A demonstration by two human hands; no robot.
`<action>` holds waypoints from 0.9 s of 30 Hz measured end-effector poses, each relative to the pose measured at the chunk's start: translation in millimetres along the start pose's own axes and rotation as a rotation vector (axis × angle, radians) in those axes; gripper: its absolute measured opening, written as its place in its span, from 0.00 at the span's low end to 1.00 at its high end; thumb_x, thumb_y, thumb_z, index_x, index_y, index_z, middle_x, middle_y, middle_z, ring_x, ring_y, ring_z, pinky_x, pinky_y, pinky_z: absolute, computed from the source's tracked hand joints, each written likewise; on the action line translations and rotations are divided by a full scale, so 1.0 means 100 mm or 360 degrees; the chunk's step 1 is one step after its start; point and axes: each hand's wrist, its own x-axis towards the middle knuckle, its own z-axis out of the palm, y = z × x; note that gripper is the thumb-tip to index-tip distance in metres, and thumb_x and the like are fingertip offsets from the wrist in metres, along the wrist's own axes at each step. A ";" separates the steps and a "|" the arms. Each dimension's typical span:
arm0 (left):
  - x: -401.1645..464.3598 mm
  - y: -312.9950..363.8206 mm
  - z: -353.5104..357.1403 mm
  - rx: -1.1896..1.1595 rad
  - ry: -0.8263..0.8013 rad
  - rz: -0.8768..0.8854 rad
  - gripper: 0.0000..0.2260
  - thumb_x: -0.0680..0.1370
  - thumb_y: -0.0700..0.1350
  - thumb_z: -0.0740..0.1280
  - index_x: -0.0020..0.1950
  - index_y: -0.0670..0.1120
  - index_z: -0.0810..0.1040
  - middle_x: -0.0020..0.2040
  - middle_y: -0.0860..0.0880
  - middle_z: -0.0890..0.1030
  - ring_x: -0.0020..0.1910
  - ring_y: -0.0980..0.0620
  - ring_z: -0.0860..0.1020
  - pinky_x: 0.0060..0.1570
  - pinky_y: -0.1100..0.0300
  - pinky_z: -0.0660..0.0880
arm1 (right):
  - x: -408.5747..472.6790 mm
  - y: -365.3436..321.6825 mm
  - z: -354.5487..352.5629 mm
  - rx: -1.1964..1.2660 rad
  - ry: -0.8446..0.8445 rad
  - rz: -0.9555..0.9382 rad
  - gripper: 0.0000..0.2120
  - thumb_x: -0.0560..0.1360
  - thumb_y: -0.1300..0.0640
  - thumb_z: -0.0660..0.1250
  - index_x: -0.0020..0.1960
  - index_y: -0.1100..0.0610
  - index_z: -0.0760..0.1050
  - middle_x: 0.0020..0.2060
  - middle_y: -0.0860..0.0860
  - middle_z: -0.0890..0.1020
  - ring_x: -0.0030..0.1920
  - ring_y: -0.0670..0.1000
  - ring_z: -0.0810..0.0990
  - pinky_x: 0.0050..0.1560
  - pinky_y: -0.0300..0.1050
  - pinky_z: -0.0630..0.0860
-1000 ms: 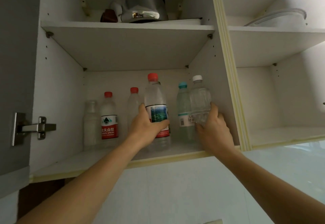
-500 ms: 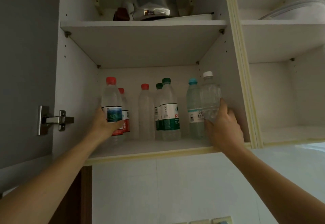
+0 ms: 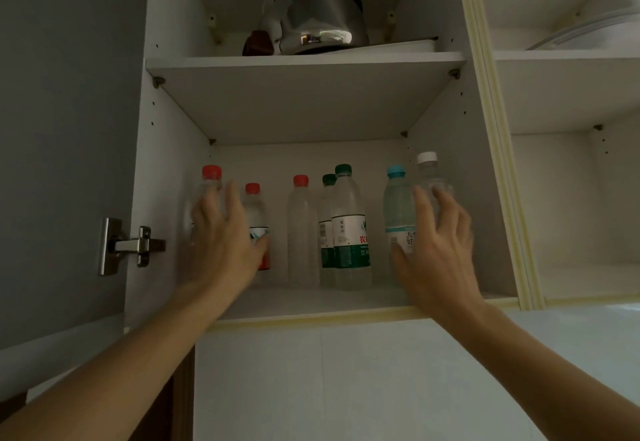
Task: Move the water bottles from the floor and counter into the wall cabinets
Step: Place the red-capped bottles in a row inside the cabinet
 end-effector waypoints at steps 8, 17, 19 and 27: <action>0.18 0.25 0.36 -0.0416 -0.0399 0.0020 0.36 0.76 0.53 0.74 0.79 0.48 0.60 0.77 0.46 0.59 0.75 0.44 0.61 0.71 0.44 0.67 | 0.41 -0.44 0.37 0.0476 -0.0479 0.0027 0.42 0.76 0.50 0.73 0.80 0.51 0.50 0.70 0.55 0.66 0.66 0.57 0.72 0.64 0.55 0.77; 0.44 0.20 0.60 -0.0515 -0.0847 -0.0150 0.45 0.73 0.56 0.76 0.80 0.50 0.51 0.77 0.41 0.59 0.71 0.40 0.67 0.68 0.44 0.71 | 0.68 -0.42 0.70 0.0475 -0.0716 0.0392 0.40 0.75 0.57 0.74 0.75 0.52 0.50 0.60 0.60 0.78 0.54 0.59 0.82 0.51 0.56 0.83; 0.51 0.19 0.63 -0.0527 -0.0812 -0.0175 0.45 0.74 0.55 0.75 0.81 0.49 0.50 0.78 0.41 0.57 0.73 0.39 0.66 0.68 0.44 0.70 | 0.66 -0.40 0.67 0.0489 -0.0679 0.0376 0.36 0.75 0.57 0.75 0.72 0.51 0.54 0.58 0.58 0.79 0.52 0.57 0.82 0.48 0.55 0.84; 0.60 0.09 0.85 -0.0599 -0.0891 -0.0266 0.48 0.75 0.54 0.75 0.82 0.47 0.46 0.81 0.40 0.53 0.74 0.39 0.65 0.67 0.47 0.70 | 0.41 -0.18 0.06 0.0532 -0.0497 0.0278 0.46 0.74 0.50 0.76 0.79 0.39 0.47 0.49 0.43 0.76 0.40 0.41 0.79 0.30 0.34 0.78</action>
